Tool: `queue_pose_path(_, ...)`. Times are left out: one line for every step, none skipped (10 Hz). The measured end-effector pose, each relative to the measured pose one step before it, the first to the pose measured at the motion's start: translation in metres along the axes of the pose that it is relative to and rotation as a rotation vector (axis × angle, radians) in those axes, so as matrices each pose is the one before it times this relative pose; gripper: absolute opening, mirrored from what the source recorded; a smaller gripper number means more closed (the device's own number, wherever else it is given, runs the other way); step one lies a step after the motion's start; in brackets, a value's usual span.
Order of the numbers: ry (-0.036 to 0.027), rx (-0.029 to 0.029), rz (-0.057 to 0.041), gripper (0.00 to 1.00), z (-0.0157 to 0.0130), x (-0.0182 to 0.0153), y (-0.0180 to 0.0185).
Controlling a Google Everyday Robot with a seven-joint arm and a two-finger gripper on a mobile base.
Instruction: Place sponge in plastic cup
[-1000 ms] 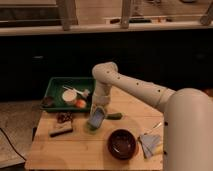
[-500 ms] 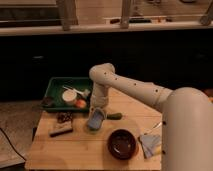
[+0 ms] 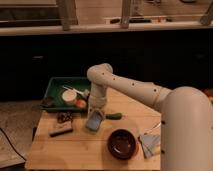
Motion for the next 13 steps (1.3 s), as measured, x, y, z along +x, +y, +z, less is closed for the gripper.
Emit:
queue_pose_path(-0.00167, -0.00071, -0.00260, 0.55, 0.00026, -0.00058, -0.00083)
queue_pose_path(-0.00258, -0.00058, -0.00262, 0.66, 0.00061, -0.00090, -0.00045)
queue_pose_path(-0.00157, -0.00086, -0.00160, 0.75, 0.00026, -0.00056, -0.00033)
queue_pose_path(-0.00127, -0.00032, -0.00097, 0.79, 0.00047, -0.00025, -0.00043)
queue_pose_path(-0.00068, -0.00025, -0.00020, 0.80, 0.00012, -0.00023, 0.00004)
queue_pose_path(-0.00063, 0.00077, 0.00063, 0.80, -0.00004, 0.00020, 0.00049)
queue_pose_path(-0.00067, 0.00023, -0.00066, 0.80, -0.00011, 0.00020, -0.00016)
queue_pose_path(-0.00006, -0.00002, 0.00039, 0.80, -0.00033, 0.00048, 0.00040)
queue_pose_path(0.00055, 0.00035, 0.00222, 0.80, -0.00102, 0.00096, 0.00144)
queue_pose_path(0.00077, 0.00009, 0.00145, 0.80, -0.00078, 0.00072, 0.00088)
queue_pose_path(0.00303, -0.00043, 0.00304, 0.80, -0.00192, 0.00126, 0.00136)
queue_pose_path(0.00522, 0.00028, 0.00395, 0.80, -0.00317, 0.00197, 0.00141)
queue_pose_path(0.00575, 0.00141, 0.00367, 0.80, -0.00378, 0.00217, 0.00115)
